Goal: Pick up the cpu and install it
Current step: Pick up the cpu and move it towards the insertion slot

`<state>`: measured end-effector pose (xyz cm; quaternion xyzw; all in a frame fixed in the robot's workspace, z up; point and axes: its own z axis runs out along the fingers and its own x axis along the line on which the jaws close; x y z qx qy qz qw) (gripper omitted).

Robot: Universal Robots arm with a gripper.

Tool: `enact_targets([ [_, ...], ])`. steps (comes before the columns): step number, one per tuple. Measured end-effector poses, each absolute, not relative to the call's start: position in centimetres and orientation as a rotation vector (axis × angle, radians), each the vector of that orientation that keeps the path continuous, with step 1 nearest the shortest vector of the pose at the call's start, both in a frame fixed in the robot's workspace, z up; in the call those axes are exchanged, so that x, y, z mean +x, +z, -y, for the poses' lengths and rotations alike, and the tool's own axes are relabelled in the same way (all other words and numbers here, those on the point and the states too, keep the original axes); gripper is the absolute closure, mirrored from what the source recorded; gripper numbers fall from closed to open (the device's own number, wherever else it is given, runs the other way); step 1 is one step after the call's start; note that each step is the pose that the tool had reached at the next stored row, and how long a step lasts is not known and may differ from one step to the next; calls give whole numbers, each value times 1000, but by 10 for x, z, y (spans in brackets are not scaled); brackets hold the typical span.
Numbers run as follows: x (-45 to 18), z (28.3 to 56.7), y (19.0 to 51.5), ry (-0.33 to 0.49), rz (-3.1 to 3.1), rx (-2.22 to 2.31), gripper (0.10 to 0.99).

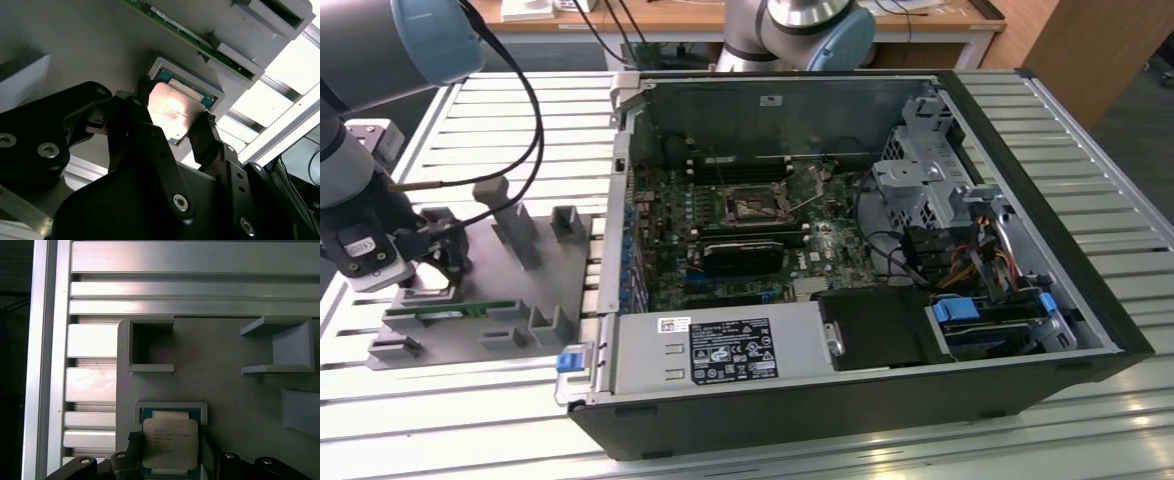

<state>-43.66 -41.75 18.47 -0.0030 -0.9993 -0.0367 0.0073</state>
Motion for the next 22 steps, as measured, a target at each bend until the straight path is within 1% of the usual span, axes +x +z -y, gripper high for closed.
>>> enact_targets([
  [1, -437, 418, 185, -115, 3125, -9, 471],
  [2, -437, 417, 184, -115, 3125, -9, 537],
  [4, -437, 417, 184, -115, 3125, -10, 549],
  [22, -437, 417, 184, -115, 3125, -10, 553],
])
